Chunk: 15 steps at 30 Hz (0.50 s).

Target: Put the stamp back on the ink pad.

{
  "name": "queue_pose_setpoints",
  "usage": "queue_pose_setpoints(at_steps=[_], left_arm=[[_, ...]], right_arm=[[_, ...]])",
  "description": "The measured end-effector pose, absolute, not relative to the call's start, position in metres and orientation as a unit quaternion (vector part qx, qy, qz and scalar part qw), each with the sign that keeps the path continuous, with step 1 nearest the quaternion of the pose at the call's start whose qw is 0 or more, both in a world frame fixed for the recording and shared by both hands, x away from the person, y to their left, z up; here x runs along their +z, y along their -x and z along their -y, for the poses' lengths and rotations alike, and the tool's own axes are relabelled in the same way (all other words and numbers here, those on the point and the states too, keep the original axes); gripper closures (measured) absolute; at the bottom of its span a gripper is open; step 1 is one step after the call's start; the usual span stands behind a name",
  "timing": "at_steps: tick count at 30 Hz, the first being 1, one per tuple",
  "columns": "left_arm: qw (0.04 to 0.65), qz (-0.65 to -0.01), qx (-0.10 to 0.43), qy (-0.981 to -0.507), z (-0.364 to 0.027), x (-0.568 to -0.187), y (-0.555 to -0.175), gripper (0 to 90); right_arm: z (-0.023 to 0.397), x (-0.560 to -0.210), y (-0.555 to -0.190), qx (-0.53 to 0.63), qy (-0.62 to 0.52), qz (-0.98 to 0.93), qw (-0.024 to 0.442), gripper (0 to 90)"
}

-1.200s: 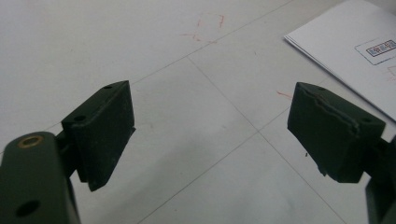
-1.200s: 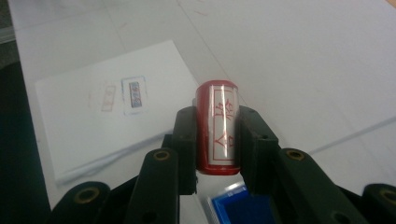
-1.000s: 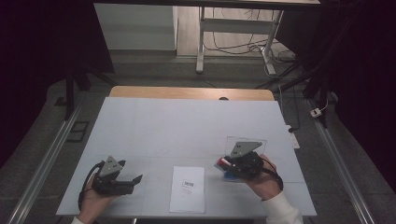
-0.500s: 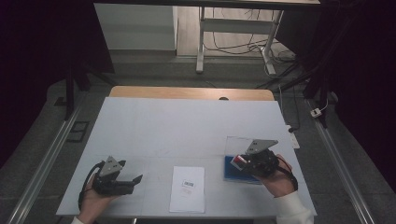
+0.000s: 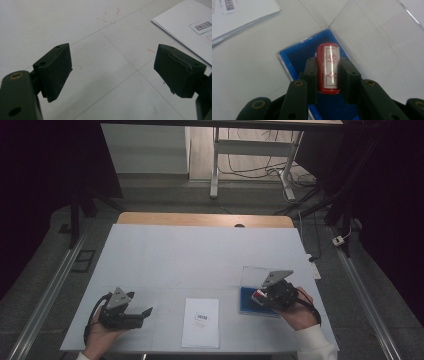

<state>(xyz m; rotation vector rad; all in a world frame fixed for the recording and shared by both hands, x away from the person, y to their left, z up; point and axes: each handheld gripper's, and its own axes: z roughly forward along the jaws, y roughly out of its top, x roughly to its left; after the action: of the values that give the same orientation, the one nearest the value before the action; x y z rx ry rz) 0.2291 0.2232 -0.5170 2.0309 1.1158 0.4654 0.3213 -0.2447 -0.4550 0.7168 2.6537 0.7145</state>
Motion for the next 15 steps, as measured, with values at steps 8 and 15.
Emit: queue_pose_setpoints(at_steps=[8, 15], left_arm=[[0.377, -0.437, 0.183, -0.796, -0.2224, -0.5172, -0.2293, 15.2], [0.378, -0.437, 0.182, -0.796, -0.2223, -0.517, -0.2291, 15.1]], right_arm=[[0.2444, -0.4631, -0.3252, 0.22, -0.251, -0.929, 0.162, 69.6], [0.2443, -0.4652, -0.3264, 0.22, -0.251, -0.929, 0.162, 69.4]])
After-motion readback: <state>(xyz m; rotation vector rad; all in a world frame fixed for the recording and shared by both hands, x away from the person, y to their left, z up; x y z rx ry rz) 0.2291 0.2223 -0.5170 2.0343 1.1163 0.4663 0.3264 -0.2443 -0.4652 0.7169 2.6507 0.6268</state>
